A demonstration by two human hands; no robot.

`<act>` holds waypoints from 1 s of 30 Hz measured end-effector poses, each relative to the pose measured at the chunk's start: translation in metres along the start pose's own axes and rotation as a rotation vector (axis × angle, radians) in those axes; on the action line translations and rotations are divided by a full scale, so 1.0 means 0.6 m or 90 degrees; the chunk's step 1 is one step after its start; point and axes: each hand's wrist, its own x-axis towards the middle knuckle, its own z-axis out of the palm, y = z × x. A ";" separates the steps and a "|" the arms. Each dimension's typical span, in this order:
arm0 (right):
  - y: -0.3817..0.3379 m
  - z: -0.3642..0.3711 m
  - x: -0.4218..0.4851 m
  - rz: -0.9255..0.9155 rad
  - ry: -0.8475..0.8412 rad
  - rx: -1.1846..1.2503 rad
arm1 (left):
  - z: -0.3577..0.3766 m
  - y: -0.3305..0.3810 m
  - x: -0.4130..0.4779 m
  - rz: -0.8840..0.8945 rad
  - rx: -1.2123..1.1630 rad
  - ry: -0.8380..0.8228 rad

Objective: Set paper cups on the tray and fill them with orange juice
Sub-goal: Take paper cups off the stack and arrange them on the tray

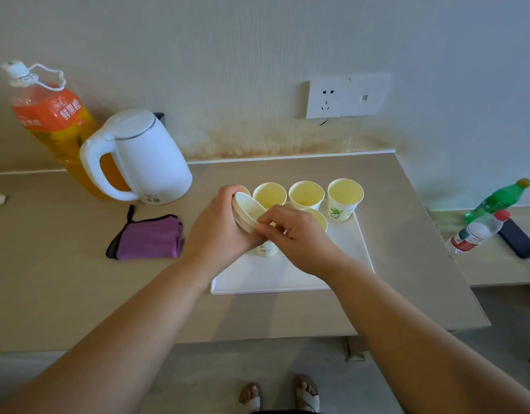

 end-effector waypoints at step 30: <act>0.002 -0.041 0.018 0.294 0.204 0.714 | -0.004 -0.007 -0.012 -0.004 -0.049 0.015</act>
